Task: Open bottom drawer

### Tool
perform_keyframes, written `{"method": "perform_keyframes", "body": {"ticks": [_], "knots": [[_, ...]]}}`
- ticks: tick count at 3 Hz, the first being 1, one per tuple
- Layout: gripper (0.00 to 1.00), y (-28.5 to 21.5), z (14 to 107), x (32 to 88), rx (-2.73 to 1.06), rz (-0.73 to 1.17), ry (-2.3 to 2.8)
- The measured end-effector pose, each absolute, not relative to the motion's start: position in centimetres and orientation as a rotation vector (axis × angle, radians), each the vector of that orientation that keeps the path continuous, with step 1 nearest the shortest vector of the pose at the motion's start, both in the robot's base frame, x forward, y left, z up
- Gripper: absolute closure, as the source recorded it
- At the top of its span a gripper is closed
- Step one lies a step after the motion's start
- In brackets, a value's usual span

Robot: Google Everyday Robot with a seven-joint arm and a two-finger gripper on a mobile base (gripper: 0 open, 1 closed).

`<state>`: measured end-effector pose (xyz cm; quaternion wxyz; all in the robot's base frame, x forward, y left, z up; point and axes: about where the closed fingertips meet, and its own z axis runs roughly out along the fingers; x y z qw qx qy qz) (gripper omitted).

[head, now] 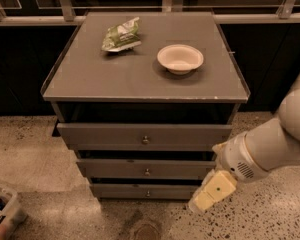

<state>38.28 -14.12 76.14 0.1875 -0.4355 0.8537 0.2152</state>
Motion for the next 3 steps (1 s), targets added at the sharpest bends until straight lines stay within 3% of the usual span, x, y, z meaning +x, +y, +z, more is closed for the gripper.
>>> {"method": "perform_keyframes", "body": {"ticks": [2,3], "knots": [[0.00,-13.5,74.0,37.2,-1.217,0.632,2.413],[0.00,-12.8,68.1,35.8,-1.119,0.719,2.432]]}}
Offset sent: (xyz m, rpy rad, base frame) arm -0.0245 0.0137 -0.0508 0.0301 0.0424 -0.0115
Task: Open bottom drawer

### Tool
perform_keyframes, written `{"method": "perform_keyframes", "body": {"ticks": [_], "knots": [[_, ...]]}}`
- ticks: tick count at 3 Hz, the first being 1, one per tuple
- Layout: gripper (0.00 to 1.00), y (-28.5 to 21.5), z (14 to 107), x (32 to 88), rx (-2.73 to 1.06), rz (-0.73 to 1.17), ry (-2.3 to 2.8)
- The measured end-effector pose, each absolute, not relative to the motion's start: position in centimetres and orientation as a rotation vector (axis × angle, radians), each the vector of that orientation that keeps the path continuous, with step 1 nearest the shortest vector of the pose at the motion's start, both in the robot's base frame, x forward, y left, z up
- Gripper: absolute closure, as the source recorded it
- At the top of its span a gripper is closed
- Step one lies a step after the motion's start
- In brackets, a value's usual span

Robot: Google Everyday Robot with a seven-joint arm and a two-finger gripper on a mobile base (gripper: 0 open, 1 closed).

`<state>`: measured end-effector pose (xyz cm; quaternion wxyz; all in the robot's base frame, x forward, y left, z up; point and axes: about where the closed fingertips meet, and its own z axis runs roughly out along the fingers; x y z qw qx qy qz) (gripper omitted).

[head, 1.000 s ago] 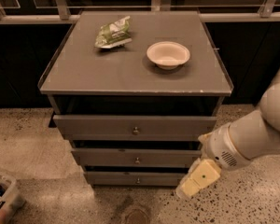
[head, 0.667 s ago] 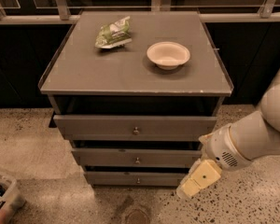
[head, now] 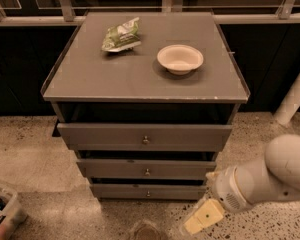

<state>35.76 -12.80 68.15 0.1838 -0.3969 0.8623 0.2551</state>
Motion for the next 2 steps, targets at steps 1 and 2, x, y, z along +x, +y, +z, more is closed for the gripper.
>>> {"method": "perform_keyframes", "body": {"ticks": [1,2], "knots": [[0.00,-12.9,62.0,35.3,-0.964,0.747,2.467],[0.00,-13.2,57.8,36.5,-0.860,0.706,2.483]]}}
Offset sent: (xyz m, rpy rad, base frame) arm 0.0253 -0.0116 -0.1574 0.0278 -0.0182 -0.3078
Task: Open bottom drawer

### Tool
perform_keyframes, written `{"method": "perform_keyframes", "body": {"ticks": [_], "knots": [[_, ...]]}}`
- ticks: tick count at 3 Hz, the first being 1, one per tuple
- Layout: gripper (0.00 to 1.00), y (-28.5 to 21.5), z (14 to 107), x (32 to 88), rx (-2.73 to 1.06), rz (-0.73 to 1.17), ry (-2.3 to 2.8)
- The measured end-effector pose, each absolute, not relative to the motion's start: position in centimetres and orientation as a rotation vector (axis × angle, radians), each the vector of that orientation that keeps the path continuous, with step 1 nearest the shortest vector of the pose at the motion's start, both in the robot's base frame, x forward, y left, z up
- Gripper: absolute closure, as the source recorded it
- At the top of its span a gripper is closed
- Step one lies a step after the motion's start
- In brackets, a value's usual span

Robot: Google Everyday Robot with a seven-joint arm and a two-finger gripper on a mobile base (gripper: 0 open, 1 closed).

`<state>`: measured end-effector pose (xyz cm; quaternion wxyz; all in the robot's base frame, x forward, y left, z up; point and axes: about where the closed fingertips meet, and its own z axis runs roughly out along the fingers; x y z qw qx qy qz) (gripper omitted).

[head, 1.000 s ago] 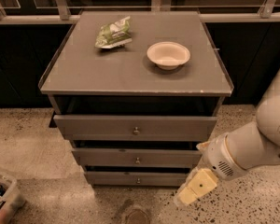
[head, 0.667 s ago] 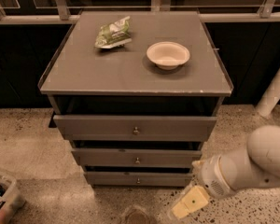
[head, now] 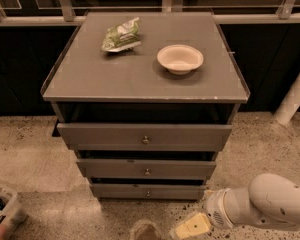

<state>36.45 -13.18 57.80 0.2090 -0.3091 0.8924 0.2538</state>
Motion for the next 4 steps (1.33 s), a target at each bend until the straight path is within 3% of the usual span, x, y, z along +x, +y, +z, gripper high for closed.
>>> {"method": "perform_keyframes", "body": {"ticks": [1,4], "knots": [[0.00,-13.3,53.3,41.7,-0.806,0.559,2.480],[0.00,-13.5,48.7,42.6,-0.556,0.556,2.504]]}}
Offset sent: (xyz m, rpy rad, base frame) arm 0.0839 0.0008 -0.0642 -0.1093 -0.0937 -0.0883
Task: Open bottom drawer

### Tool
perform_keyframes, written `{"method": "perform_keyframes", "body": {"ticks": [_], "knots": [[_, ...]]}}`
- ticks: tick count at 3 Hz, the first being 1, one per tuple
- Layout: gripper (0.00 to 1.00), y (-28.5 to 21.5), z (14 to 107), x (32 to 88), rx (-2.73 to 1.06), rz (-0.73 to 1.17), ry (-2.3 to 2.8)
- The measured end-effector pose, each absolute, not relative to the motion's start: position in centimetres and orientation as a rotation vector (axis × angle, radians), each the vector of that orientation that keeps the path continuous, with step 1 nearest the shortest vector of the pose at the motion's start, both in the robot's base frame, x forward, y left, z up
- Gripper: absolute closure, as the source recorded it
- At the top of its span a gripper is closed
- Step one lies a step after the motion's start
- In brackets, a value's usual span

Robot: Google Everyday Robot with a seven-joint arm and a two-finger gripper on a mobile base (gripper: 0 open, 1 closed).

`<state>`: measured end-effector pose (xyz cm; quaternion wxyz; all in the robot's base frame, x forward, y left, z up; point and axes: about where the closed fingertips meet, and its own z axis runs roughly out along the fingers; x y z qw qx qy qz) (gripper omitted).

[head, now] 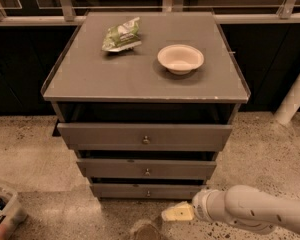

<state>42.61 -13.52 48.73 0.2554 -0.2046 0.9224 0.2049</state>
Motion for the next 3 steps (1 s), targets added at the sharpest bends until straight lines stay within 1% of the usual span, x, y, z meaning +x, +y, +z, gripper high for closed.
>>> {"method": "perform_keyframes", "body": {"ticks": [1,2,3], "knots": [[0.00,-13.6,45.3,44.2,-0.417,0.520,2.503],[0.19,-13.1,42.2,45.8,-0.347,0.475,2.478],[0.41,-13.5,41.9,46.3,-0.328,0.451,2.467]]}}
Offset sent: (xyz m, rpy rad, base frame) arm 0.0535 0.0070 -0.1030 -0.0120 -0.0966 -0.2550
